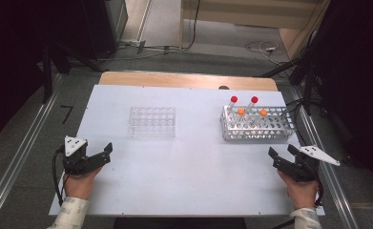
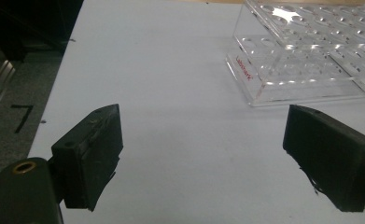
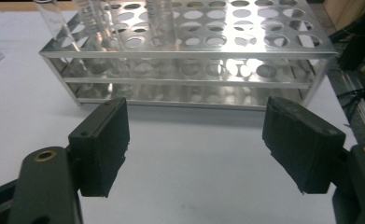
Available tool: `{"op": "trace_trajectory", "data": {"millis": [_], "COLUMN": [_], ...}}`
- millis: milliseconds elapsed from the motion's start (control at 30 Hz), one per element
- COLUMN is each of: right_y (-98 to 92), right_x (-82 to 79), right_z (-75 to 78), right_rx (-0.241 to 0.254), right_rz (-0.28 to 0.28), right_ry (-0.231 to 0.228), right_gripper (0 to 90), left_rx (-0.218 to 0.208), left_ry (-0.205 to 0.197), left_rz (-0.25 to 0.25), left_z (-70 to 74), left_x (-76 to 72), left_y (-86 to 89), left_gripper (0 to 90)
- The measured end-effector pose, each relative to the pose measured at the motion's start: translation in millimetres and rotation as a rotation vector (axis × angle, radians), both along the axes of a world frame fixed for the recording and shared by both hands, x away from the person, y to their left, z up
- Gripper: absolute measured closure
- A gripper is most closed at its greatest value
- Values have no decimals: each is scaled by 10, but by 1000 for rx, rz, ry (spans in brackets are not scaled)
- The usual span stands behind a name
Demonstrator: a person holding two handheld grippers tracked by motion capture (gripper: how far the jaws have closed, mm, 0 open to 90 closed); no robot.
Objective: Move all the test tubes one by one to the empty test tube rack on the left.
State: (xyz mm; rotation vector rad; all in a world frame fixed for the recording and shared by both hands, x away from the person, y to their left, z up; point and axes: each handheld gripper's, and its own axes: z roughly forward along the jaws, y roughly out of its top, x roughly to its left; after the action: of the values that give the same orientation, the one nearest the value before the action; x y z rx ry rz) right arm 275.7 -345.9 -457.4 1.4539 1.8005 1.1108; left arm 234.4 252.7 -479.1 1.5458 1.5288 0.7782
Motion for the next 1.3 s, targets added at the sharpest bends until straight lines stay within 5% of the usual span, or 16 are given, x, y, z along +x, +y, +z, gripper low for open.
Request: {"op": "trace_trajectory", "data": {"millis": [633,1033,1300], "right_y": [383,635,722], "right_x": [261,590,737], "right_z": [73,50,9], "right_rx": [-20,-28,-16], "right_rz": [103,131,125], "right_ry": [-18,-57,-48], "right_gripper": [328,587,676], "left_rx": [11,15,13], "left_ry": [-19,-20,-22], "left_rz": [-9,-6,-4], "left_z": [17,17,21], "left_x": [-10,-3,-5], "left_y": [-83,-95,-87], "left_gripper": [125,125,125]}}
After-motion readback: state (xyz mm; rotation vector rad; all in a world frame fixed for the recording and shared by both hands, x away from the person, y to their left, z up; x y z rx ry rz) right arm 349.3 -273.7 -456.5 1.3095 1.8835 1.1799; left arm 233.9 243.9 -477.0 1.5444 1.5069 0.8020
